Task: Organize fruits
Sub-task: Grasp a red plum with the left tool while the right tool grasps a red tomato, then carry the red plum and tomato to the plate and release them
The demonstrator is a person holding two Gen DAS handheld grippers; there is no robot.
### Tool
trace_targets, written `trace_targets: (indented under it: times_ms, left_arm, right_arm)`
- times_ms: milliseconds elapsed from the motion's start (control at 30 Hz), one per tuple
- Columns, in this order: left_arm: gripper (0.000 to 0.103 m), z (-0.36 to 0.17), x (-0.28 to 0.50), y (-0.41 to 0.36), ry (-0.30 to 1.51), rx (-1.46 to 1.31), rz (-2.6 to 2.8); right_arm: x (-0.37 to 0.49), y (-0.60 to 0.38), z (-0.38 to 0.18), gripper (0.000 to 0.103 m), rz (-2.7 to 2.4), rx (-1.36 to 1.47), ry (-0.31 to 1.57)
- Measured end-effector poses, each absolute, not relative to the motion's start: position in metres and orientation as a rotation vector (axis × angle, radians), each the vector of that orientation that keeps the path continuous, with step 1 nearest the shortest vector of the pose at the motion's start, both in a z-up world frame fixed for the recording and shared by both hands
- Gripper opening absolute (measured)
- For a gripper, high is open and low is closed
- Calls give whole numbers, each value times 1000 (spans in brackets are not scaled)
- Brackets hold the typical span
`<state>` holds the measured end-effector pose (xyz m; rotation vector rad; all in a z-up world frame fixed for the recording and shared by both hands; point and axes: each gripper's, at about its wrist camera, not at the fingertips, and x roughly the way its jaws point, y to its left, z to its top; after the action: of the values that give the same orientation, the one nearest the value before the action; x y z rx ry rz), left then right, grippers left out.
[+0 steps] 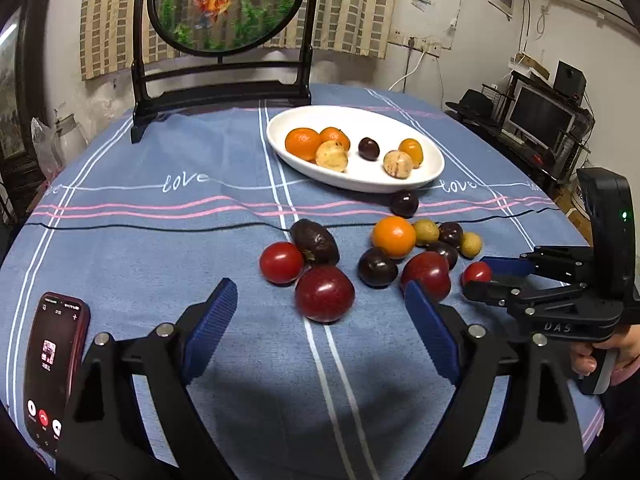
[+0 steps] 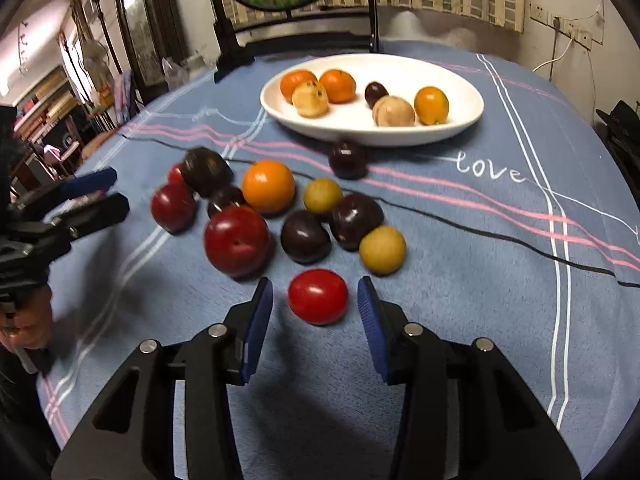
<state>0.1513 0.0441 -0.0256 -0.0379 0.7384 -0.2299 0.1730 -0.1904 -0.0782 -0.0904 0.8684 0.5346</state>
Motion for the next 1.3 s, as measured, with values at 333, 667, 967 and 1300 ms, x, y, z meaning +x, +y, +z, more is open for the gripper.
trace_targets:
  times_ms: [333, 667, 967, 1300]
  left_arm:
    - [62, -41, 165, 38, 806, -6, -244]
    - [57, -49, 180, 34, 850, -7, -246]
    - [48, -61, 189, 31, 886, 13, -223]
    - [41, -63, 187, 27, 883, 36, -224]
  right_arm:
    - [178, -203, -76, 30, 529, -28, 868]
    - [178, -213, -69, 31, 543, 55, 859]
    - [176, -215, -65, 31, 543, 56, 835]
    - [176, -213, -67, 31, 536, 46, 839]
